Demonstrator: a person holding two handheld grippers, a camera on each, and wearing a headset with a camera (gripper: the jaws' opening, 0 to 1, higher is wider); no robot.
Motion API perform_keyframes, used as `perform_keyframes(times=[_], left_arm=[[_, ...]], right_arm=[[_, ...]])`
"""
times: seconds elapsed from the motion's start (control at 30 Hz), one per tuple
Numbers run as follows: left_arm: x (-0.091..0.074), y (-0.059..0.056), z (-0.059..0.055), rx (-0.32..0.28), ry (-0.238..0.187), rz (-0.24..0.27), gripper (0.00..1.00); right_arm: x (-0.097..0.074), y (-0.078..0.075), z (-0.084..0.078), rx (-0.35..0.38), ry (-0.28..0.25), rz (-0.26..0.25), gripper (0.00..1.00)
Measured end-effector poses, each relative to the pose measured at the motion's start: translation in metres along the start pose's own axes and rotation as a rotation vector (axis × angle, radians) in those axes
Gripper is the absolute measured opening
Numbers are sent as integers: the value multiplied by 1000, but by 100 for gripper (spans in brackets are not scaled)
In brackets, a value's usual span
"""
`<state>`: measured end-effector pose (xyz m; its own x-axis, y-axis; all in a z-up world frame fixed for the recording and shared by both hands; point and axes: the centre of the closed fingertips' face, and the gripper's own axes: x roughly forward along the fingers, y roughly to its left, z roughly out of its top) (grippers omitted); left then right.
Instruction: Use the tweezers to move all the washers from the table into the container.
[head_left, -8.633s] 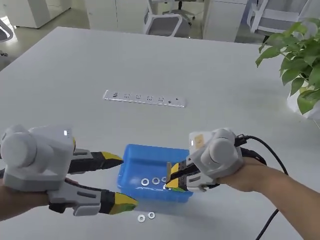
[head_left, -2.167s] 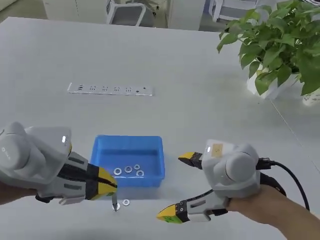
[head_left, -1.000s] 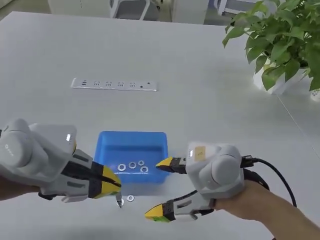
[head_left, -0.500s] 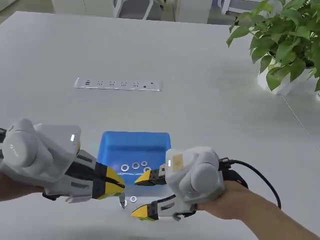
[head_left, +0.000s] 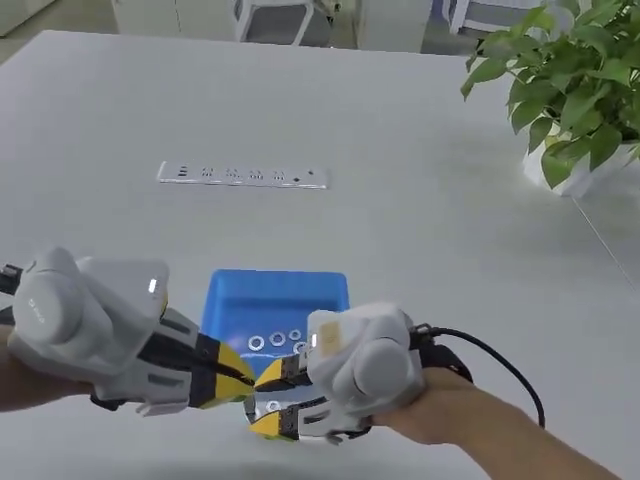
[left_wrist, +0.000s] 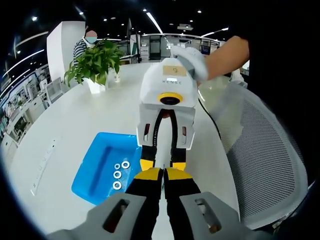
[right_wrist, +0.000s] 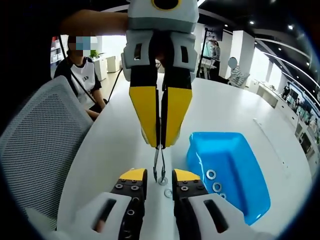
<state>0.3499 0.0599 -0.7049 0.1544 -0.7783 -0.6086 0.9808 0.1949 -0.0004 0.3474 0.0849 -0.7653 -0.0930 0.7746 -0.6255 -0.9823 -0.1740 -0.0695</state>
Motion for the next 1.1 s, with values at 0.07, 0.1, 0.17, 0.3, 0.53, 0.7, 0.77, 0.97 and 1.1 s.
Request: perform_keyframes(times=[0.07,0.1,0.17,0.3,0.53,0.7,0.77,0.97,1.1], left_arm=[[0,0,0,0,0,0,5],[0,-1,1,0,0,0,5],[1,-1,1,0,1,0,5],[2,-2,3,3,1,-1,5],[3,-3,4,0,1,-4,5],[4,-1,3,-3,2,2,5],[3,-1,3,-4,4,2,5],[2,-1,1,-12,6,1,5],[2,0,0,-16,6,6,6]], right_arm=[[2,0,1,-1,0,0,19],[2,0,1,-4,3,0,18],[3,0,1,-3,2,0,16],[4,0,0,0,7,-3,14],[6,2,-2,-20,20,15,10],[7,1,-3,-33,36,14,10],[7,1,-3,-38,40,13,9],[8,1,-3,-31,43,9,8],[7,1,-3,-17,40,8,7]])
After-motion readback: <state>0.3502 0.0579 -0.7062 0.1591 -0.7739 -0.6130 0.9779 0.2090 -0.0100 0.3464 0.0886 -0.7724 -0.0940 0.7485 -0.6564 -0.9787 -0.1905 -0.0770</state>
